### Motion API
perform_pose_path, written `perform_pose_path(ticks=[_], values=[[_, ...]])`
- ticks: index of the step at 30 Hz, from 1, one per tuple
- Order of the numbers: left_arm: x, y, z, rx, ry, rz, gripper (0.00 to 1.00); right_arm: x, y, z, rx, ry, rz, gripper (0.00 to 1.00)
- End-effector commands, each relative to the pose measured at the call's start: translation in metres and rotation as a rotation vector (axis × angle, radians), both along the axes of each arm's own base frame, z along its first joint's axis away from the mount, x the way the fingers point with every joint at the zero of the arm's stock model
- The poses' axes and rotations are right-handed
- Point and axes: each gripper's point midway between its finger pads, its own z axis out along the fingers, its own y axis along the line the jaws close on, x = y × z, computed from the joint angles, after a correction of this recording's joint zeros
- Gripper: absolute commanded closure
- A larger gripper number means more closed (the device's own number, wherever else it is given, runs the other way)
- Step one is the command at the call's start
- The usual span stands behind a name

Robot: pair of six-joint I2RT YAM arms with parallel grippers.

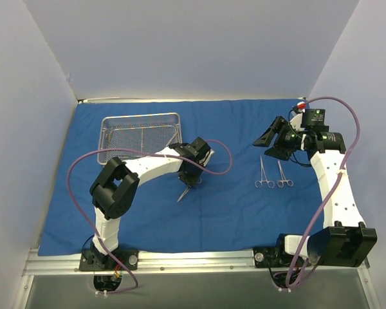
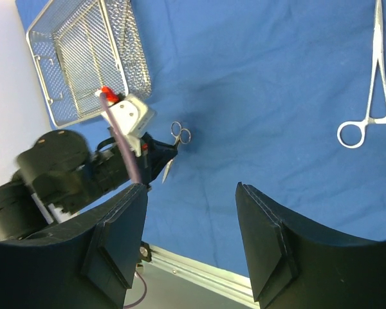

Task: Open and lay out the surgical kit
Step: Pick up the medical item from the surgical kit, then place the medical item in the surgical kit.

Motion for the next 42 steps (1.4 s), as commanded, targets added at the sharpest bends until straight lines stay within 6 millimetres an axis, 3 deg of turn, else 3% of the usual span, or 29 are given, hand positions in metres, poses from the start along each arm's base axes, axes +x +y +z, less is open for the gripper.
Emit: perform_pose_path(ticks=[1, 6, 9, 13, 17, 25, 35, 38, 42], values=[[0.012, -0.011, 0.067, -0.080, -0.087, -0.029, 0.98, 0.004, 0.009, -0.006, 0.045, 0.015, 0.028, 0.43], [0.012, -0.015, 0.115, -0.153, -0.124, -0.027, 0.98, 0.001, 0.030, -0.033, 0.117, 0.108, 0.092, 0.43], [0.014, -0.019, 0.139, -0.192, -0.150, -0.017, 0.98, -0.002, 0.064, -0.045, 0.178, 0.166, 0.184, 0.43], [0.016, -0.021, 0.161, -0.221, -0.171, -0.005, 0.98, 0.000, 0.114, -0.039, 0.246, 0.155, 0.313, 0.40], [0.014, -0.027, 0.176, -0.265, -0.167, -0.016, 0.98, 0.003, 0.144, -0.033, 0.284, 0.154, 0.384, 0.38], [0.013, -0.028, 0.186, -0.278, -0.169, -0.015, 0.98, 0.016, 0.159, -0.028, 0.311, 0.135, 0.398, 0.40], [0.010, -0.030, 0.193, -0.297, -0.168, -0.020, 0.98, 0.013, 0.181, -0.047, 0.308, 0.182, 0.445, 0.47], [0.009, -0.030, 0.195, -0.299, -0.168, -0.023, 0.98, 0.013, 0.190, -0.051, 0.316, 0.191, 0.456, 0.52], [0.009, -0.030, 0.198, -0.305, -0.173, -0.023, 0.98, 0.011, 0.200, -0.048, 0.371, 0.203, 0.483, 0.72]])
